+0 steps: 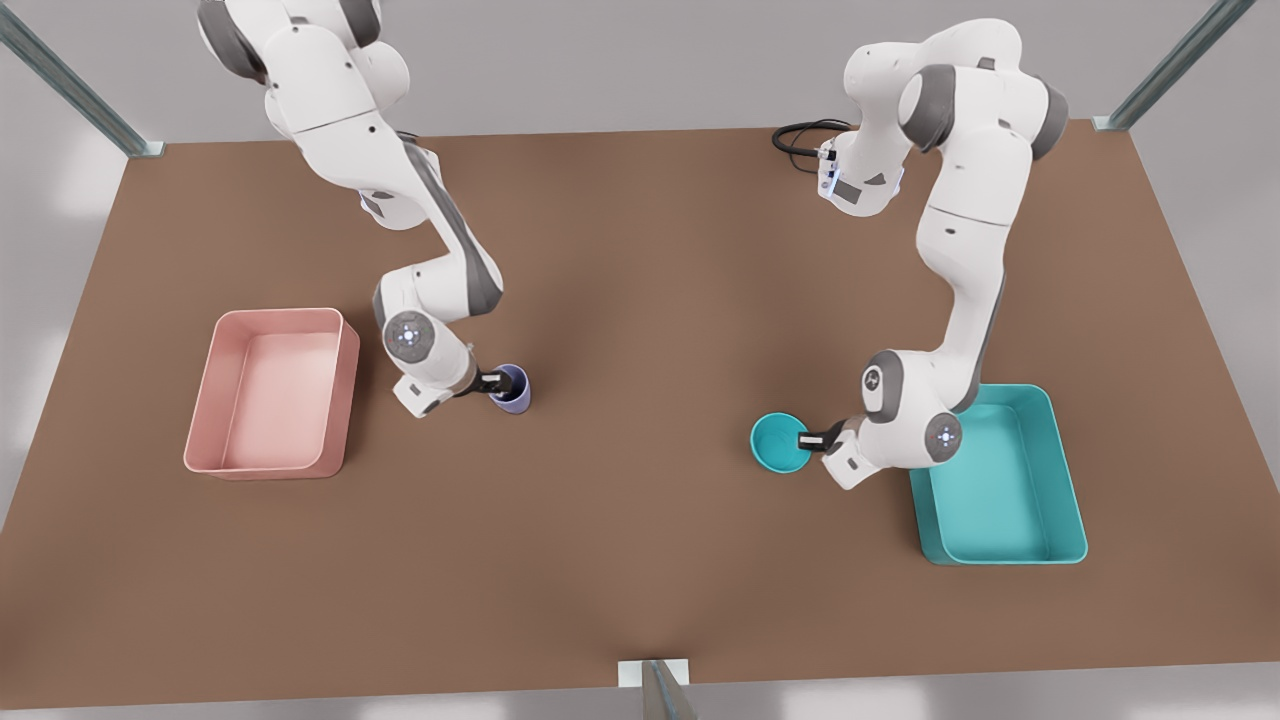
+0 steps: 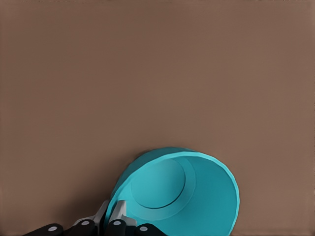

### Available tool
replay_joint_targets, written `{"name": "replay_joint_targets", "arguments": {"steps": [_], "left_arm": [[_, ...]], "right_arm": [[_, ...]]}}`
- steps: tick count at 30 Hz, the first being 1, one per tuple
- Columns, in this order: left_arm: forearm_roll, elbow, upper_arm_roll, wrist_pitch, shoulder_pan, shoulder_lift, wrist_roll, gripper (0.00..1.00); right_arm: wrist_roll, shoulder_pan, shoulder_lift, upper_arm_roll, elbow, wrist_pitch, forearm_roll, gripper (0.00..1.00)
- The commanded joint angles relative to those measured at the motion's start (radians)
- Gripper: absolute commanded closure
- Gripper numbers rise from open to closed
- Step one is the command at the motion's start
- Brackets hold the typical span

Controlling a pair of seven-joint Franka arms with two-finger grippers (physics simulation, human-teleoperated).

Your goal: Put the bowls and cups in different boxes

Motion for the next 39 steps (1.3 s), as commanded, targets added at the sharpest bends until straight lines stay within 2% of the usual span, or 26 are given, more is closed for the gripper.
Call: {"name": "replay_joint_targets", "arguments": {"steps": [1,2,4,6,7,9,10,12,14,18,21,22,23,26,28,30,31,33,36,39], "left_arm": [[0.039,0.012,0.029,-0.130,0.004,-0.045,0.043,0.79],[0.058,0.037,0.069,-0.213,0.001,-0.076,0.038,0.79],[0.242,0.110,0.128,-0.330,0.009,-0.168,-0.057,0.79],[0.254,0.135,0.246,-0.376,0.055,-0.236,-0.040,0.79],[0.254,0.175,0.303,-0.404,0.075,-0.239,0.010,0.79],[0.251,0.181,0.386,-0.391,0.102,-0.228,0.113,0.79],[0.253,0.181,0.389,-0.323,0.112,-0.205,0.116,0.79],[0.253,0.178,0.400,-0.230,0.125,-0.145,0.115,0.79],[0.251,0.178,0.400,-0.149,0.127,-0.081,0.109,0.79],[0.248,0.152,0.389,-0.034,0.113,0.019,0.115,0.79],[0.244,0.138,0.369,-0.031,0.107,0.046,0.113,0.79],[0.244,0.138,0.369,-0.031,0.107,0.046,0.113,0.23],[0.244,0.140,0.369,-0.036,0.108,0.034,0.115,0.00],[0.346,0.144,0.380,-0.155,0.115,-0.093,0.112,0.00],[0.406,0.147,0.356,-0.443,0.046,-0.325,-0.023,0.00],[0.471,0.175,0.213,-0.595,0.006,-0.431,-0.134,0.00],[0.466,0.192,0.184,-0.657,-0.011,-0.480,-0.134,0.00],[0.468,0.265,0.148,-0.740,-0.023,-0.481,-0.135,0.00],[0.466,0.271,0.142,-0.758,-0.022,-0.486,-0.143,0.00],[0.463,0.275,0.118,-0.792,-0.020,-0.506,-0.141,0.00]], "right_arm": [[0.064,0.000,0.009,0.002,-0.003,0.018,0.010,0.00],[0.059,0.001,0.013,0.002,-0.004,0.018,0.010,0.00],[0.056,0.000,0.019,0.004,-0.007,0.018,0.010,0.00],[0.054,0.001,0.040,0.004,-0.007,0.021,0.008,0.00],[0.053,0.000,0.043,0.011,-0.006,0.021,0.008,0.06],[0.045,0.000,0.048,0.013,-0.001,0.021,0.008,0.41],[0.042,0.000,0.052,0.018,0.005,0.021,0.008,0.54],[0.042,0.000,0.065,0.028,0.019,0.020,0.010,0.70],[0.045,0.000,0.074,0.033,0.027,0.018,0.010,0.78],[0.054,0.000,0.068,0.039,0.048,-0.005,0.015,0.79],[0.001,-0.029,-0.043,0.031,0.053,-0.082,0.013,0.79],[-0.100,-0.078,-0.061,0.030,0.085,-0.135,0.013,0.79],[-0.232,-0.143,-0.075,0.027,0.135,-0.226,0.002,0.79],[-0.712,-0.398,-0.072,0.022,0.218,-0.303,-0.067,0.79],[-0.903,-0.566,-0.057,0.022,0.264,-0.304,-0.150,0.79],[-1.075,-0.675,-0.052,0.022,0.286,-0.304,-0.151,0.79],[-1.145,-0.717,-0.050,0.022,0.304,-0.304,-0.151,0.79],[-1.184,-0.757,-0.030,0.022,0.312,-0.304,-0.150,0.79],[-1.170,-0.767,0.051,0.022,0.287,-0.283,-0.144,0.79],[-1.165,-0.764,0.072,0.024,0.241,-0.181,-0.137,0.79]]}}
